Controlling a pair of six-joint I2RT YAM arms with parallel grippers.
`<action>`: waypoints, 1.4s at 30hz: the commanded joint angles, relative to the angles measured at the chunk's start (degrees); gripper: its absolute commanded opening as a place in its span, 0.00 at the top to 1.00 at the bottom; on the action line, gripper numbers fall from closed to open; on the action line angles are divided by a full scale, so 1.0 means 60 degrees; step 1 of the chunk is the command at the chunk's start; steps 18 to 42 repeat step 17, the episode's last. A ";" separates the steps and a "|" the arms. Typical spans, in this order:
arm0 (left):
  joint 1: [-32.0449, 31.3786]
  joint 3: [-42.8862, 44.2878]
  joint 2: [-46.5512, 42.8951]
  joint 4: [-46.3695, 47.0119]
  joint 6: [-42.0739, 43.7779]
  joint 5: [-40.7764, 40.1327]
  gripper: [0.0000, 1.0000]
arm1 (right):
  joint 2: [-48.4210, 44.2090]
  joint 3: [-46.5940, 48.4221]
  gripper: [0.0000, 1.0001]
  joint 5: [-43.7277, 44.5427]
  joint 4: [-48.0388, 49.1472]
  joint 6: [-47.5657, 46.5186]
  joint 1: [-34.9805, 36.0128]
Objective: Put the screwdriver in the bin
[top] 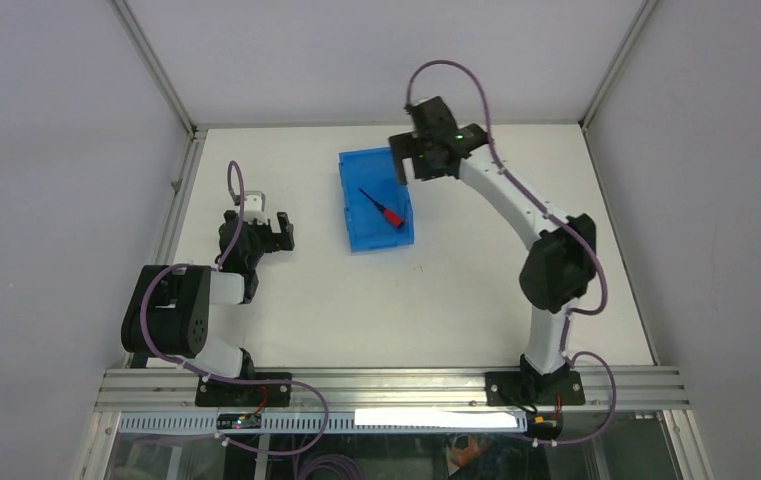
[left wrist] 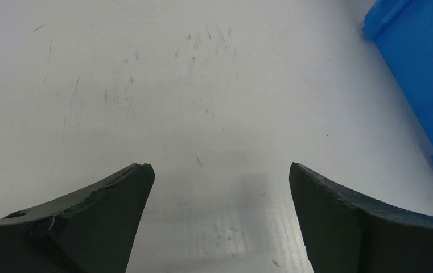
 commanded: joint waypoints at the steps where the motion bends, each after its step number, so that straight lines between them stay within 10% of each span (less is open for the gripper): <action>1: 0.0048 0.0192 -0.0092 0.0280 -0.0127 -0.0060 0.01 | -0.1815 -0.1879 0.01 -0.0275 0.0918 -0.0266 -0.2270; 8: 0.0048 0.0189 -0.0097 0.0272 -0.0127 -0.0054 0.01 | -0.3462 -0.4083 0.01 -0.0239 0.1866 -0.0064 -0.4961; 42: 0.0048 0.0188 -0.0090 0.0282 -0.0127 -0.0065 0.01 | -0.3737 -0.4670 0.01 0.0167 0.2018 -0.0060 -0.5057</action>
